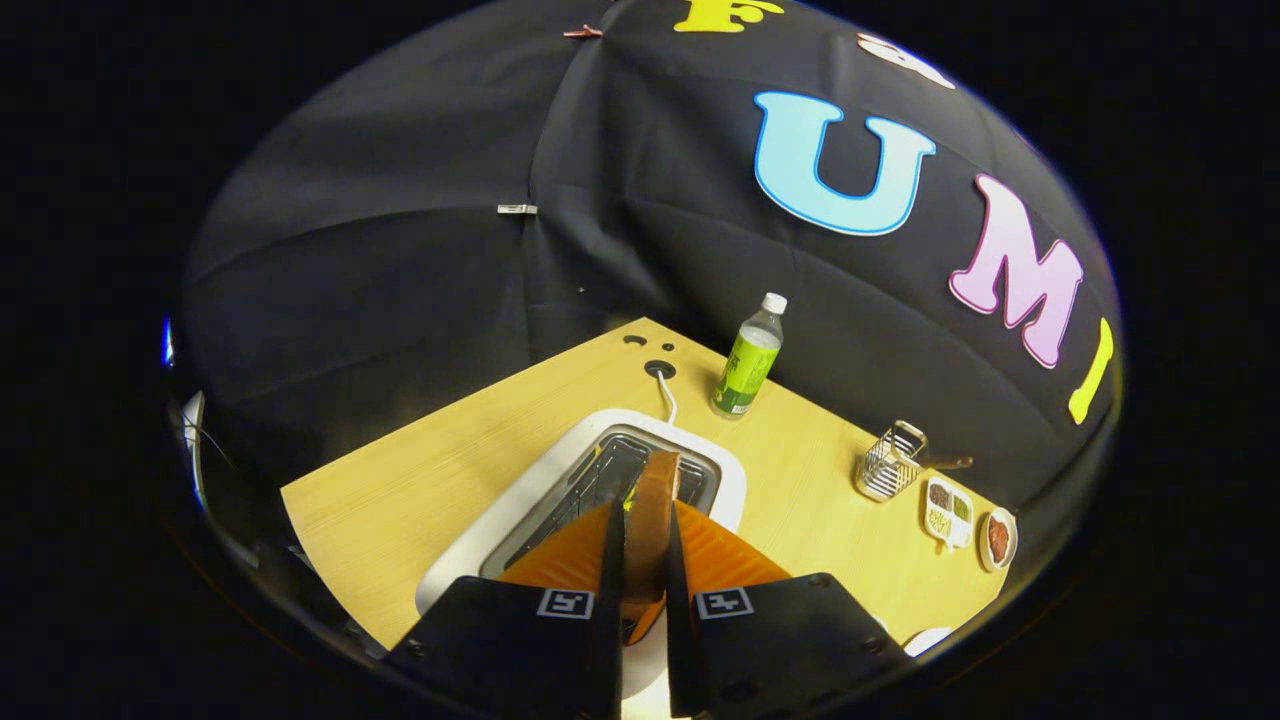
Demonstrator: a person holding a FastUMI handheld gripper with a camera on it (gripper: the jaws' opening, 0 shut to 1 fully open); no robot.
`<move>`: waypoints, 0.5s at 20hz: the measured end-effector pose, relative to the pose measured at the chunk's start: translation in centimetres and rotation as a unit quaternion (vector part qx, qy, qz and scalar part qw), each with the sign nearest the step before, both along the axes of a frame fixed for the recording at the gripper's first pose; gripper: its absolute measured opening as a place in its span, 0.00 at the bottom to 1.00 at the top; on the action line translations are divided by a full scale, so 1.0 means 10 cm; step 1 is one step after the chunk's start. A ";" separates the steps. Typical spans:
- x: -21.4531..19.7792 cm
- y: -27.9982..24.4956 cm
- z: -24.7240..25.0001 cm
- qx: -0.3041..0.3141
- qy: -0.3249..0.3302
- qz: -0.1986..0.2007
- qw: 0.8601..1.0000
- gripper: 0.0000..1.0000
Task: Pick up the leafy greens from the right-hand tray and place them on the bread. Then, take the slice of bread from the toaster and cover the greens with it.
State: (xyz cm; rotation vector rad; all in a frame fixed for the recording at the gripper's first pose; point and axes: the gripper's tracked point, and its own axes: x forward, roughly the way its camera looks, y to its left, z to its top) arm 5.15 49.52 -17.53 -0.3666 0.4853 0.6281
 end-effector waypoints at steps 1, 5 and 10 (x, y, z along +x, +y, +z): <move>-0.02 -0.01 0.02 0.005 0.009 0.001 1.000 0.19; -0.03 0.02 0.25 0.043 0.024 -0.004 0.999 0.14; 0.09 -0.07 0.89 0.099 -0.005 -0.022 0.995 0.14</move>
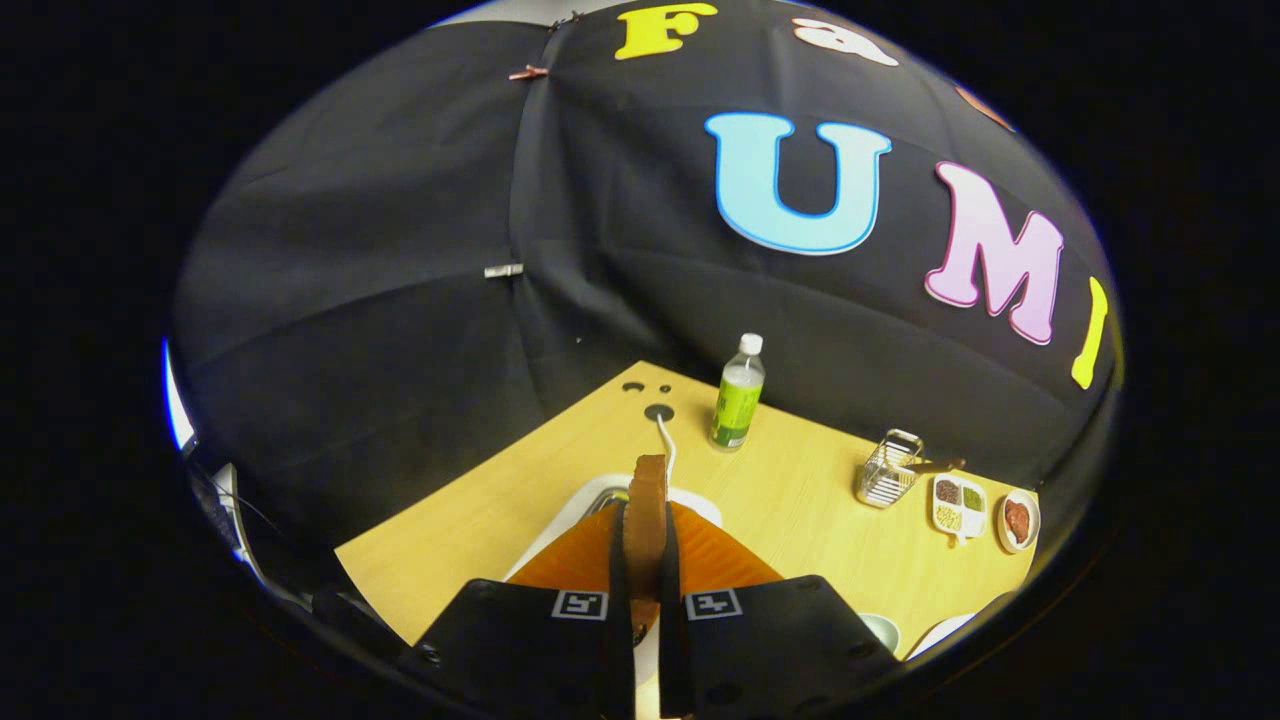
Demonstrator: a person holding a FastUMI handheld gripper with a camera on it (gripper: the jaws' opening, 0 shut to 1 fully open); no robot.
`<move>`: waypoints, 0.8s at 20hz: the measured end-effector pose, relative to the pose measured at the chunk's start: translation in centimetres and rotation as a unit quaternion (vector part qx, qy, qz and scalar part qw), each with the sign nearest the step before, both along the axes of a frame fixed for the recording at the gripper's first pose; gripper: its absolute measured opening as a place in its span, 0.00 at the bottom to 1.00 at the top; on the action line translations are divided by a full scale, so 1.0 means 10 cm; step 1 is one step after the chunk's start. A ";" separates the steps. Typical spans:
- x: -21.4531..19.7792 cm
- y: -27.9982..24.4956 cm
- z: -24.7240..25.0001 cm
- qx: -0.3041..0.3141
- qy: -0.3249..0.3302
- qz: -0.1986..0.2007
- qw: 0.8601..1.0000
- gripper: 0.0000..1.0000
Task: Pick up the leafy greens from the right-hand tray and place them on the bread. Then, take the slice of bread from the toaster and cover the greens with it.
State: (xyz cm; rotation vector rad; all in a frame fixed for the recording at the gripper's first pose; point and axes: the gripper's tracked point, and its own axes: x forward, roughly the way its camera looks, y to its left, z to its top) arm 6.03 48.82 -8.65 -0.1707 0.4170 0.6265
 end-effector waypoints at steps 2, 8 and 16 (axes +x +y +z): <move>0.09 -0.07 0.17 0.025 0.002 -0.013 1.000 0.13; 0.31 -0.65 0.44 0.059 0.000 -0.051 0.997 0.13; 0.35 -1.69 -0.17 0.065 0.060 -0.121 0.989 0.14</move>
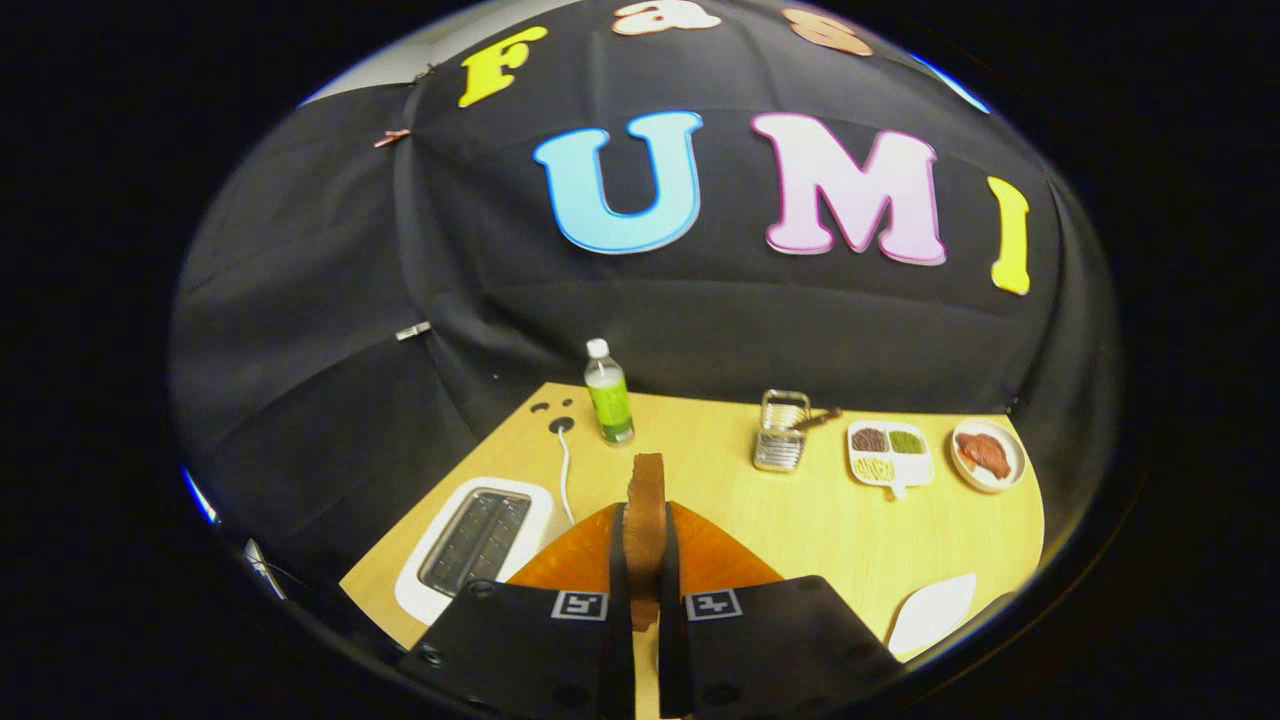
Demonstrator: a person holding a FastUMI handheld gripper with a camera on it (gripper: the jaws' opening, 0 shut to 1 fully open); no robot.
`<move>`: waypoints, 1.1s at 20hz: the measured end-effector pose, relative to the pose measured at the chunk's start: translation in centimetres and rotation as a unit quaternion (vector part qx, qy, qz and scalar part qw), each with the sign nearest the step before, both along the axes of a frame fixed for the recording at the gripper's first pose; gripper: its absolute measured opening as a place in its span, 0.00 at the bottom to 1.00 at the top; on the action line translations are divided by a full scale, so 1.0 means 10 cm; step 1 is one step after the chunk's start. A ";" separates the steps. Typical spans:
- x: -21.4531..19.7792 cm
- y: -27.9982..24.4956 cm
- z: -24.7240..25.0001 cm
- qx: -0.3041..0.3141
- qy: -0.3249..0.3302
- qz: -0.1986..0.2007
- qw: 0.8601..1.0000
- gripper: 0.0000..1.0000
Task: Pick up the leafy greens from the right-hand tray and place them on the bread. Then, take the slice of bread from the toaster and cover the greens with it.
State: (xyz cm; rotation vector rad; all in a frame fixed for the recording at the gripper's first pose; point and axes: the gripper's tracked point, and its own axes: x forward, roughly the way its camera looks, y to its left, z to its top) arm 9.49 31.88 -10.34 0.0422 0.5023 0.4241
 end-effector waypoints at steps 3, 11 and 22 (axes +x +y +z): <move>-0.08 -0.27 -0.38 0.020 0.046 -0.024 0.998 0.13; -0.24 -0.63 -1.05 0.057 0.113 -0.056 0.990 0.14; -0.26 -1.17 -1.49 0.016 0.105 -0.101 0.989 0.21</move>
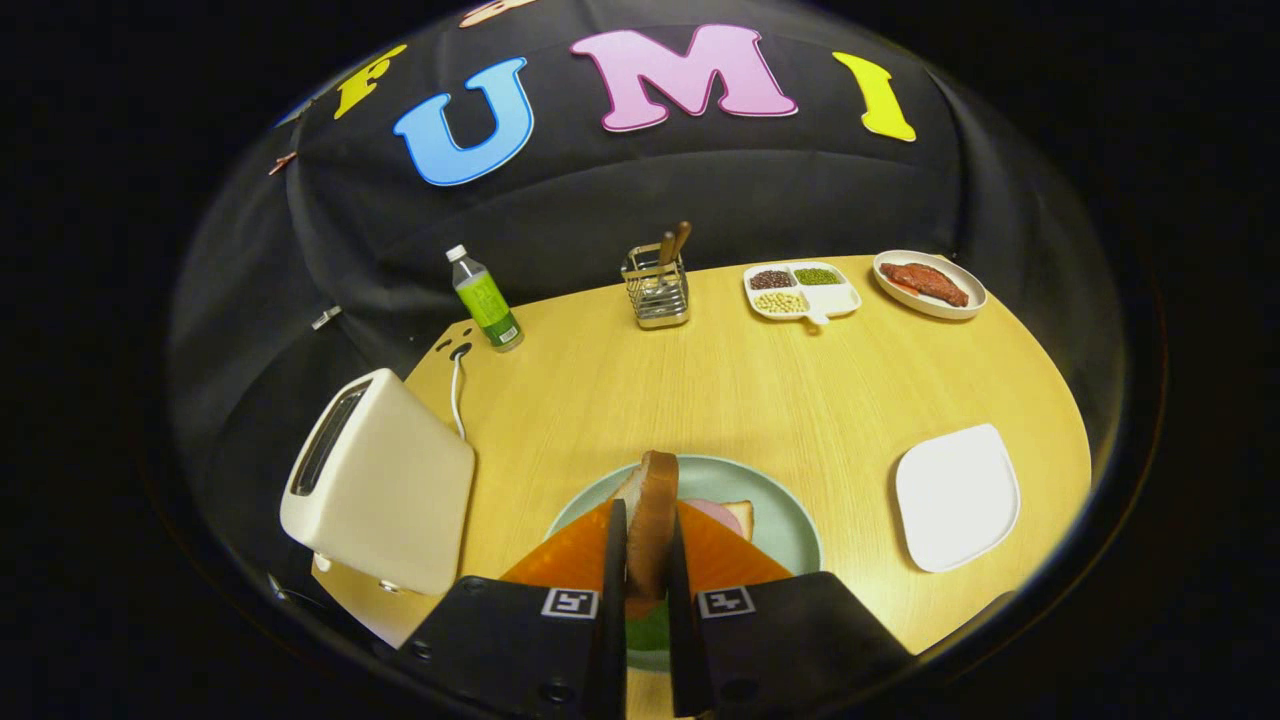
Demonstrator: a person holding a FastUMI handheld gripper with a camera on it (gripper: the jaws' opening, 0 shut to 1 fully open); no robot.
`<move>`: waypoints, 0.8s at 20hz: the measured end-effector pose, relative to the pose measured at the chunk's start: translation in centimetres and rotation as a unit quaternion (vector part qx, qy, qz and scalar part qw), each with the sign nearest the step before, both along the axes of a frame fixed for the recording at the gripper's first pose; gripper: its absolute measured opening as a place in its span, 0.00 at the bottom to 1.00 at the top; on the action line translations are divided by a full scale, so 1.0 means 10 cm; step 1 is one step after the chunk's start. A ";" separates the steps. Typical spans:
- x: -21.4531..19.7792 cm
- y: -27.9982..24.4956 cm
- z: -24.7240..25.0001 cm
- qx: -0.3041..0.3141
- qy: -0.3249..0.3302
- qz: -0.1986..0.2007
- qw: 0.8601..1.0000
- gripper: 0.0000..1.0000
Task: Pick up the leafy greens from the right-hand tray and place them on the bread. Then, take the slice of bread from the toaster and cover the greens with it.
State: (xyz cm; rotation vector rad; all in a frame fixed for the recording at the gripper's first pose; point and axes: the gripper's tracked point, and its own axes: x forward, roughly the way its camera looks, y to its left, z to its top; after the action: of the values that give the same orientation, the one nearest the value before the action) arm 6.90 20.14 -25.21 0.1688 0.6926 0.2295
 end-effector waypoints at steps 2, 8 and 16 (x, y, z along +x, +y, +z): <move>0.00 -0.15 -0.07 -0.023 0.004 -0.010 1.000 0.33; -0.07 -0.42 -0.11 -0.083 -0.006 -0.015 0.996 0.78; -0.36 -0.59 0.61 -0.096 -0.083 0.014 0.992 1.00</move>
State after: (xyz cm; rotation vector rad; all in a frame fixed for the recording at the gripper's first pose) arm 3.26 14.20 -19.10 -0.0443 0.5486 0.2005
